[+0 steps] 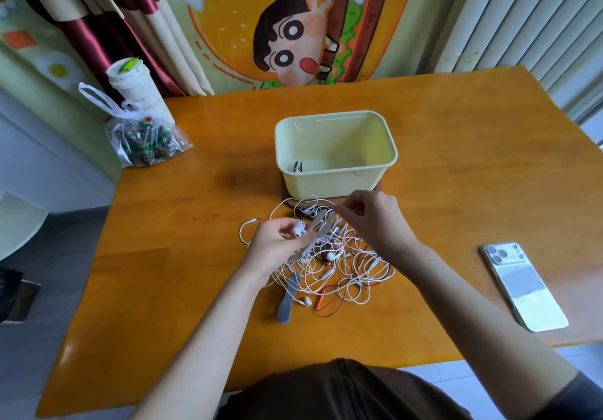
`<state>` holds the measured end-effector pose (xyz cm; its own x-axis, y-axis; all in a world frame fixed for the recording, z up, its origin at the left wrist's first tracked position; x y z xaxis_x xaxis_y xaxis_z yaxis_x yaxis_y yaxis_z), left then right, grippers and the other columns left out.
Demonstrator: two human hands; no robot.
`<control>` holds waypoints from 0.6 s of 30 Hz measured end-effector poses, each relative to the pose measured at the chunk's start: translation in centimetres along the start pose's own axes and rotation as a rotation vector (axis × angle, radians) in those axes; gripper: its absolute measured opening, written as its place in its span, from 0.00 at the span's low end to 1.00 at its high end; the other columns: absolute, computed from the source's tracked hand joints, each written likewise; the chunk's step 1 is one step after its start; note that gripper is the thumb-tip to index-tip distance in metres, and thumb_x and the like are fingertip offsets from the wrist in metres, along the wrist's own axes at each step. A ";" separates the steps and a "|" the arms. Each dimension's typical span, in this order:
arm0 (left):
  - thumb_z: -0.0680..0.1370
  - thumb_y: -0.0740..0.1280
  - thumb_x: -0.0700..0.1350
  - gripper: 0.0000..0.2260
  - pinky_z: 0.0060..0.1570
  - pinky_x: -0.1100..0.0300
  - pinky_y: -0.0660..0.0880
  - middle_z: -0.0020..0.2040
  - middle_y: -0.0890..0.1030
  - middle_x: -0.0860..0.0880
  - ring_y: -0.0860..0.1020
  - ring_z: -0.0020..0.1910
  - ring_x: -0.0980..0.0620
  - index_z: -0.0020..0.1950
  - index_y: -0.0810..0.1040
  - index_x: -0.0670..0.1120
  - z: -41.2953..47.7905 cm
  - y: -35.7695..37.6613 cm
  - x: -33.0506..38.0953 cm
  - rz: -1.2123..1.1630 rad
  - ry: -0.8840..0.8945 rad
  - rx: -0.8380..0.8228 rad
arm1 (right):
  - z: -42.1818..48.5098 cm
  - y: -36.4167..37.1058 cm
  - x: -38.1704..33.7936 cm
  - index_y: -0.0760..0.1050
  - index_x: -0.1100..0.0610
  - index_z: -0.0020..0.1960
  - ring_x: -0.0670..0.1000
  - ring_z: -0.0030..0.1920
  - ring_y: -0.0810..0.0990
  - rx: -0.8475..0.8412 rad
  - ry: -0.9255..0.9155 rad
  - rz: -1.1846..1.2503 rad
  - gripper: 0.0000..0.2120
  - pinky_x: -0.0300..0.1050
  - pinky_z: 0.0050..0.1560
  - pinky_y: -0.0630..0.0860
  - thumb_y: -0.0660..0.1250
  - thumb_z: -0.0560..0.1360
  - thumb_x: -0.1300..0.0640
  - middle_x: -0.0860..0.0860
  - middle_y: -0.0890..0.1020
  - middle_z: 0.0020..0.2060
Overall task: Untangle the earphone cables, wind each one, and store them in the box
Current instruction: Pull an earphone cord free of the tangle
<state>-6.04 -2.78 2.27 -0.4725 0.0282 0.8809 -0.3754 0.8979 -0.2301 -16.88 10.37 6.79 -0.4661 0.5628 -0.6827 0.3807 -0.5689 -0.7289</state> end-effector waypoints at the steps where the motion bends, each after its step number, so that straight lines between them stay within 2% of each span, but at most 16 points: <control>1: 0.72 0.74 0.42 0.11 0.29 0.74 0.73 0.45 0.82 0.50 0.79 0.42 0.57 0.53 0.81 0.45 0.1 0.0 0.1 0.035 0.015 0.006 | -0.1 0.1 -0.2 0.76 0.58 0.38 0.43 0.28 0.72 0.005 -0.008 0.001 0.10 0.33 0.30 0.67 0.67 0.76 0.55 0.48 0.76 0.28; 3: 0.72 0.74 0.42 0.12 0.34 0.71 0.76 0.46 0.82 0.50 0.80 0.43 0.55 0.54 0.81 0.45 0.3 0.1 0.3 0.103 0.038 0.000 | -0.1 0.1 -0.1 0.76 0.58 0.39 0.44 0.28 0.71 0.030 0.003 0.005 0.09 0.35 0.30 0.67 0.67 0.76 0.54 0.49 0.76 0.29; 5: 0.72 0.74 0.41 0.12 0.39 0.63 0.80 0.47 0.82 0.49 0.81 0.43 0.52 0.54 0.81 0.45 0.4 0.4 0.1 0.138 0.032 -0.016 | 0.0 0.0 0.2 0.77 0.58 0.40 0.44 0.28 0.71 0.040 0.026 0.009 0.10 0.36 0.30 0.68 0.67 0.76 0.53 0.48 0.76 0.29; 7: 0.72 0.74 0.41 0.12 0.42 0.57 0.81 0.46 0.82 0.48 0.81 0.43 0.50 0.54 0.80 0.45 0.5 0.3 -0.1 0.159 0.032 0.006 | 0.0 0.0 0.2 0.77 0.59 0.39 0.47 0.28 0.73 0.028 0.028 0.009 0.11 0.41 0.31 0.71 0.67 0.76 0.53 0.50 0.77 0.29; 8: 0.72 0.74 0.42 0.11 0.42 0.57 0.81 0.46 0.82 0.48 0.81 0.43 0.51 0.53 0.81 0.44 0.7 0.2 -0.2 0.162 0.044 0.038 | -0.1 0.0 0.1 0.77 0.59 0.39 0.48 0.28 0.73 0.021 0.026 0.015 0.10 0.43 0.32 0.72 0.68 0.76 0.53 0.50 0.77 0.29; 10: 0.73 0.73 0.46 0.10 0.38 0.65 0.78 0.45 0.82 0.49 0.79 0.41 0.55 0.52 0.81 0.44 0.9 -0.2 -0.2 0.149 0.076 0.137 | -0.7 0.2 -0.5 0.76 0.57 0.37 0.49 0.28 0.74 -0.002 0.008 0.039 0.10 0.42 0.32 0.71 0.68 0.75 0.54 0.47 0.75 0.27; 11: 0.74 0.72 0.47 0.09 0.34 0.69 0.75 0.43 0.81 0.49 0.78 0.39 0.57 0.50 0.81 0.44 0.9 -0.4 -0.3 0.106 0.073 0.189 | -1.1 0.6 -1.0 0.75 0.56 0.37 0.49 0.28 0.74 -0.019 -0.008 0.049 0.10 0.40 0.31 0.70 0.68 0.75 0.55 0.45 0.74 0.26; 13: 0.75 0.71 0.47 0.06 0.32 0.69 0.72 0.37 0.80 0.51 0.76 0.34 0.59 0.43 0.80 0.45 0.8 -0.5 -1.0 -0.093 0.010 0.248 | -2.5 1.9 -2.1 0.75 0.56 0.39 0.47 0.28 0.75 -0.055 -0.039 0.095 0.08 0.35 0.30 0.69 0.66 0.77 0.56 0.44 0.73 0.27; 15: 0.76 0.70 0.45 0.08 0.34 0.65 0.70 0.30 0.78 0.52 0.74 0.28 0.59 0.39 0.78 0.44 0.7 -0.1 -1.8 -0.310 -0.086 0.259 | -4.1 3.6 -2.9 0.77 0.56 0.47 0.48 0.30 0.76 -0.082 -0.054 0.180 0.05 0.36 0.32 0.71 0.63 0.78 0.58 0.46 0.75 0.29; 18: 0.76 0.71 0.44 0.08 0.40 0.59 0.71 0.30 0.77 0.49 0.75 0.32 0.53 0.38 0.78 0.42 0.9 0.0 -2.8 -0.562 -0.222 0.309 | -6.1 5.6 -3.4 0.75 0.58 0.60 0.48 0.33 0.78 -0.107 -0.043 0.258 0.10 0.43 0.35 0.75 0.60 0.80 0.58 0.49 0.77 0.33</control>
<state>-5.45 -3.26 -0.59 -0.2787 -0.5265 0.8032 -0.8069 0.5819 0.1014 -8.24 8.93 4.68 -0.3754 0.3801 -0.8453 0.5726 -0.6221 -0.5340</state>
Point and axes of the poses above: each hand's wrist, its own z-axis towards the middle knuckle, its own y-axis out of the palm, x = y × z, the point moved 7 cm from there along z, towards the middle knuckle
